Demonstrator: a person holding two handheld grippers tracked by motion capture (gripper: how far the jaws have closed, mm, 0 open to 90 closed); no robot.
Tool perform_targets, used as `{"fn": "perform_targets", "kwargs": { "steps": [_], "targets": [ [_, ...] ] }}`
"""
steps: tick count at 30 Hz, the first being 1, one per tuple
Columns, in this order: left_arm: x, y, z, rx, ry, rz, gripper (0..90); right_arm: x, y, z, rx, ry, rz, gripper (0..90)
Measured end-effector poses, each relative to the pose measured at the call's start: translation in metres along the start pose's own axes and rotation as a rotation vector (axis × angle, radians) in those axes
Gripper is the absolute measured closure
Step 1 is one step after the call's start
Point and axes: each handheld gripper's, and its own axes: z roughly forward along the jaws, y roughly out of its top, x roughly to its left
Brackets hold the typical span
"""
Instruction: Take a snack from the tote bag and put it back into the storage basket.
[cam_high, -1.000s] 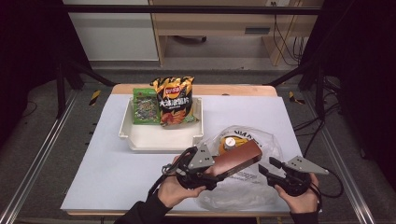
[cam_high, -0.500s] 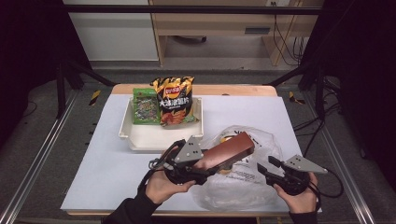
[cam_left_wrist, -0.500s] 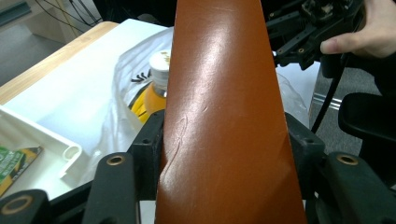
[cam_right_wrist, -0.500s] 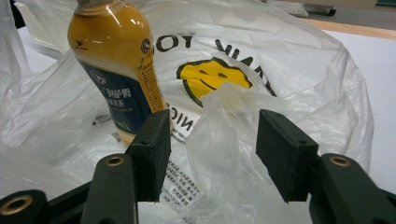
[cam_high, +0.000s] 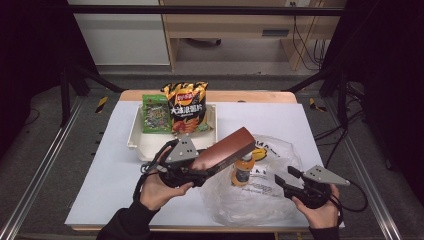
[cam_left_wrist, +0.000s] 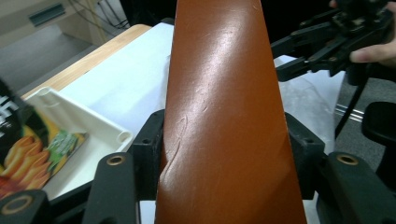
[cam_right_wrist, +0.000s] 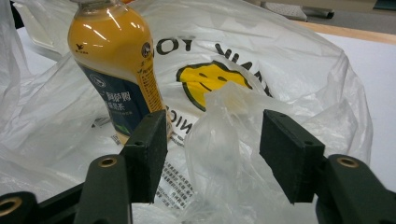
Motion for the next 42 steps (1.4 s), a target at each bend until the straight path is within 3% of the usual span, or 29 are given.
{"fn": "perform_targets", "kwargs": {
  "steps": [10, 20, 32, 42],
  "targets": [
    [0.025, -0.012, -0.007, 0.015, 0.048, -0.048, 43.2, 0.003, 0.002, 0.002, 0.007, 0.001, -0.014, 36.7],
    [0.048, -0.022, -0.015, 0.036, 0.116, -0.070, 43.1, 0.002, 0.001, 0.003, 0.009, 0.001, -0.016, 36.2],
    [0.076, -0.041, -0.016, 0.078, 0.184, -0.109, 43.1, 0.001, 0.000, 0.004, 0.012, -0.002, -0.015, 35.6],
    [0.096, -0.058, -0.008, 0.119, 0.208, -0.134, 43.1, 0.001, 0.000, 0.005, 0.016, 0.000, -0.016, 35.6]
  ]
}}
